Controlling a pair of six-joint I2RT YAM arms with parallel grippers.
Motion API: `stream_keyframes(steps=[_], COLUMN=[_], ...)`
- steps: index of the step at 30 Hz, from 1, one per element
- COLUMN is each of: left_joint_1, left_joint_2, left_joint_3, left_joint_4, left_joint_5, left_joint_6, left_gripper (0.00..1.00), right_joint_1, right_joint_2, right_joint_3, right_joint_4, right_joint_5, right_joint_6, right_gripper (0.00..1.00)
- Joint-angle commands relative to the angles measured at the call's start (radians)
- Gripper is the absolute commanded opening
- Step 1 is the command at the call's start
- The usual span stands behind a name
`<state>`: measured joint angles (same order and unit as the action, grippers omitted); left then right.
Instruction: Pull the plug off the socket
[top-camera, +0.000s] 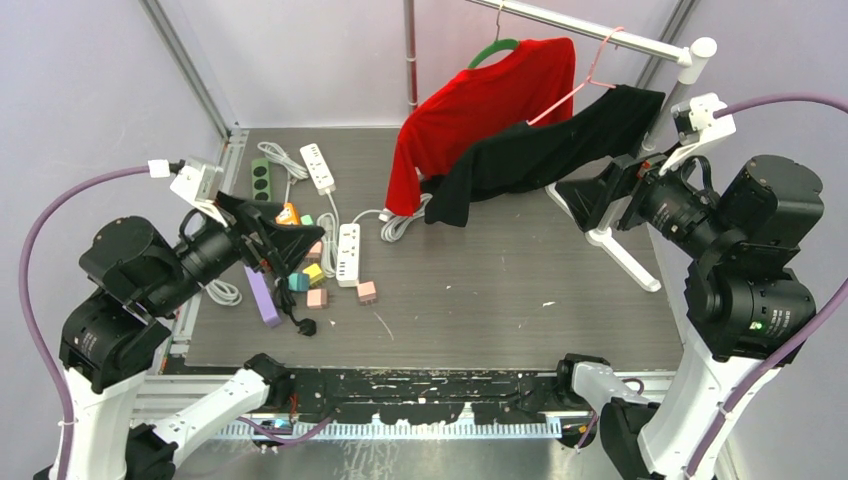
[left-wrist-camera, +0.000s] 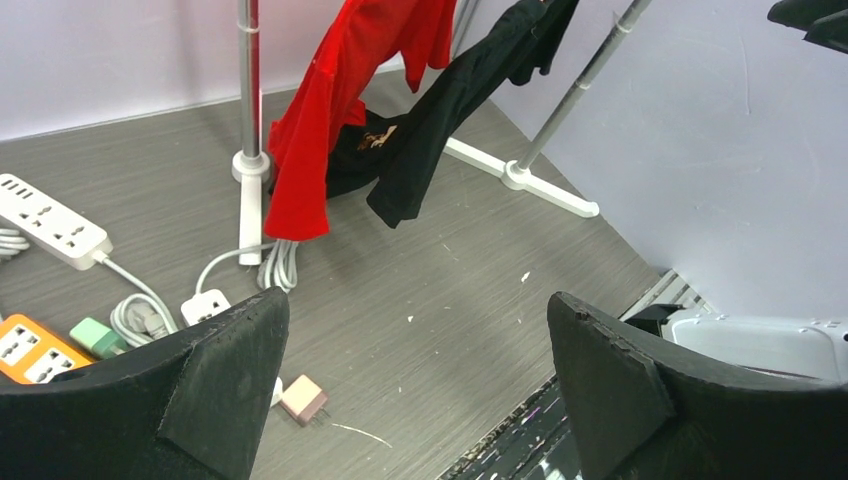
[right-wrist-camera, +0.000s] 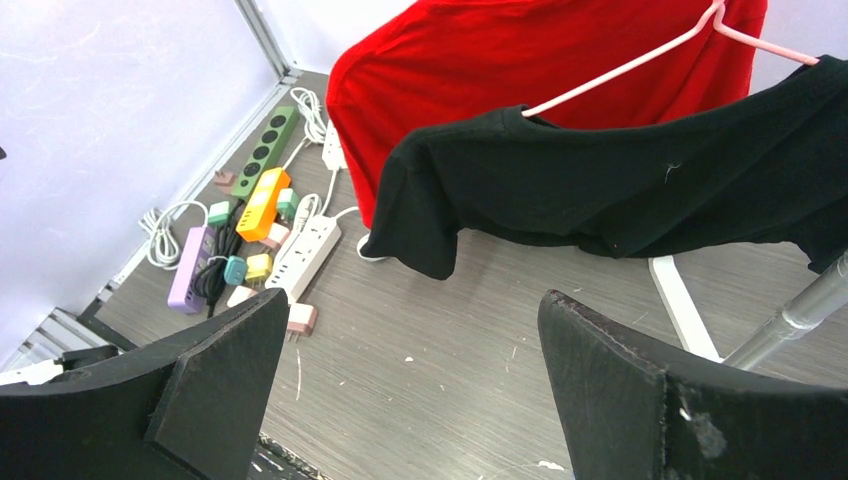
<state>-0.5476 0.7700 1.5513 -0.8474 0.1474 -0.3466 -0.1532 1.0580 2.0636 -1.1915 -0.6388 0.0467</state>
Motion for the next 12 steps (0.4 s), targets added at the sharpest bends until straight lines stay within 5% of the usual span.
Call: stream_keyframes(steps=[1,12], left_joint_1=[0.004,0.004], left_joint_2=[-0.004,-0.009], left_joint_3=[0.002,-0.012], left_joint_4=[0.073,0.079], left_joint_5=[0.039,0.053], left_joint_6=[0.034,0.052], left_gripper=[0.99,0.99], right_joint_1=[-0.012,-0.022], right_joint_2=[0.008,0.001], right_joint_3=[0.001,-0.017], right_joint_4=[0.023,0.029], right_joint_5=[-0.029,-0.037], right_joint_6=[-0.013,-0.016], right_gripper=[1.0,1.0])
